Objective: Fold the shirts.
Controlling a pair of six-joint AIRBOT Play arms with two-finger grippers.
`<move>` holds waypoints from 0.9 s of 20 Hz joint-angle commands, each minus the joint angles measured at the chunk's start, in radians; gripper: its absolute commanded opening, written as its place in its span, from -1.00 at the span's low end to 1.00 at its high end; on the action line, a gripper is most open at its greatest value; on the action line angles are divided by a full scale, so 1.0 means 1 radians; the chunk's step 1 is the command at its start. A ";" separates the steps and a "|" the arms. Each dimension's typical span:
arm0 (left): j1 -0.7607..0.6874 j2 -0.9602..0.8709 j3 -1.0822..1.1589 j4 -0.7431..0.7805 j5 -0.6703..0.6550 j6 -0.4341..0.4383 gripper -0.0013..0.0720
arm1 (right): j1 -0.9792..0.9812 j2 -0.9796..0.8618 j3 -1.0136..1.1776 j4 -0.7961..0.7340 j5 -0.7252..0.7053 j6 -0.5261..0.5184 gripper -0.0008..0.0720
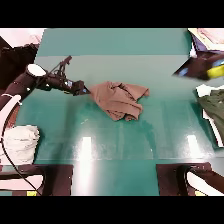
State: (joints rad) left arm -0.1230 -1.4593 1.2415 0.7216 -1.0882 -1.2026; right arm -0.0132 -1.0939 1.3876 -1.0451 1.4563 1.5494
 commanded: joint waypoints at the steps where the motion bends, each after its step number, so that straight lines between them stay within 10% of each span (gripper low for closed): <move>1: 0.000 0.042 0.064 0.003 -0.039 0.007 -0.89 | 0.123 -0.004 -0.379 0.079 -0.311 -0.064 0.49; 12: 0.000 0.052 0.064 0.012 -0.081 0.006 -0.89 | 0.294 -0.272 -0.602 0.381 -0.591 -0.212 0.46; 14: 0.000 0.052 0.064 0.012 -0.100 0.006 -0.89 | 0.293 -0.274 -0.602 0.379 -0.592 -0.257 -0.68; 15: 0.000 0.052 0.064 0.012 -0.109 0.006 -0.89 | 0.286 -0.260 -0.602 0.363 -0.593 -0.277 -0.92; 18: 0.000 0.084 0.083 0.021 -0.099 0.006 -0.90 | 0.257 -0.153 -0.600 0.335 -0.600 -0.277 -0.92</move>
State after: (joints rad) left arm -0.1234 -1.3972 1.3098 0.7364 -1.1828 -1.1961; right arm 0.2630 -1.3064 0.7883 -0.7036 0.8715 1.3010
